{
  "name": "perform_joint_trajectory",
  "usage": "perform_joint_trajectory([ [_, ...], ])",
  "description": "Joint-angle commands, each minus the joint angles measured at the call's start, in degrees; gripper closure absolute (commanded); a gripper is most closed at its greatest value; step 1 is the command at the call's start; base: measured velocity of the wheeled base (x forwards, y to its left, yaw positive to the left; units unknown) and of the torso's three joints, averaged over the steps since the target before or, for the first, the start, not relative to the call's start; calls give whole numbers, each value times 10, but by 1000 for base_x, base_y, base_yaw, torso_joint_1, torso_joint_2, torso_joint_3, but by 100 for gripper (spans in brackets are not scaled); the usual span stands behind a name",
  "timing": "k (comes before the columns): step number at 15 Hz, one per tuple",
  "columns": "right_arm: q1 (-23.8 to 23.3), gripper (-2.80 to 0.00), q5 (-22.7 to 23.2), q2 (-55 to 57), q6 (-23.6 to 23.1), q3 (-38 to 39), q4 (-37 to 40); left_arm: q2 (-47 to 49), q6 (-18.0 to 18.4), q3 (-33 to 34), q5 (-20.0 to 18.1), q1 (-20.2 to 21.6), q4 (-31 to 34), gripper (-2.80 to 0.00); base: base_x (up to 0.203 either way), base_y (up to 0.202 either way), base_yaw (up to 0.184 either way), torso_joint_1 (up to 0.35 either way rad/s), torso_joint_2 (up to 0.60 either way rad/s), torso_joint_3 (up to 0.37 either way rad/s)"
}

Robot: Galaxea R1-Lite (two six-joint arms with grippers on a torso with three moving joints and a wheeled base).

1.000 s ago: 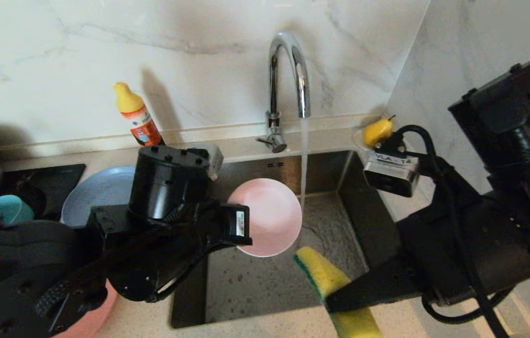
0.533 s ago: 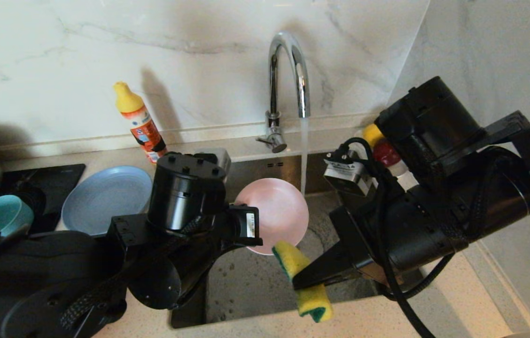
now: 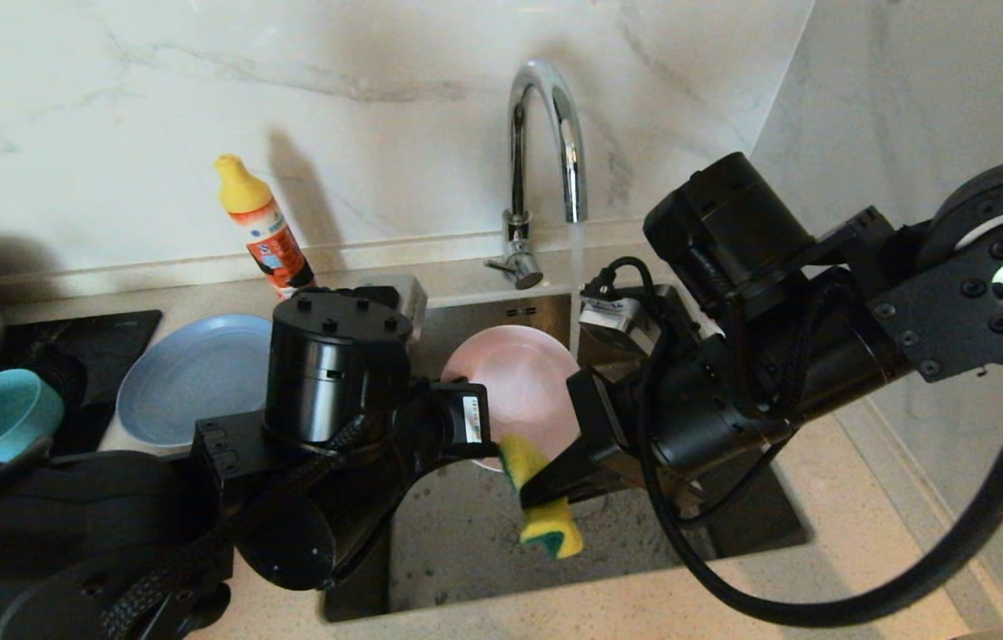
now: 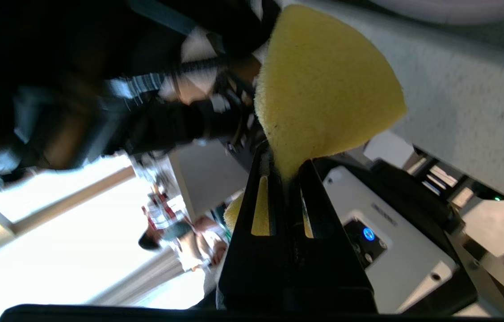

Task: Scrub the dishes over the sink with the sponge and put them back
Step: Wipe the bowl

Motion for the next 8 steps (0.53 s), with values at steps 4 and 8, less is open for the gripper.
perform_joint_trajectory([
  [4, -13, 0, -1, 29, 4, -29, -1, -6, 3, 15, 2, -6, -4, 0, 0, 0, 0, 0, 0, 0],
  [8, -30, 0, -1, 32, 3, -43, 0, -7, 3, 21, 2, -11, -4, 0, 0, 0, 0, 0, 0, 0],
])
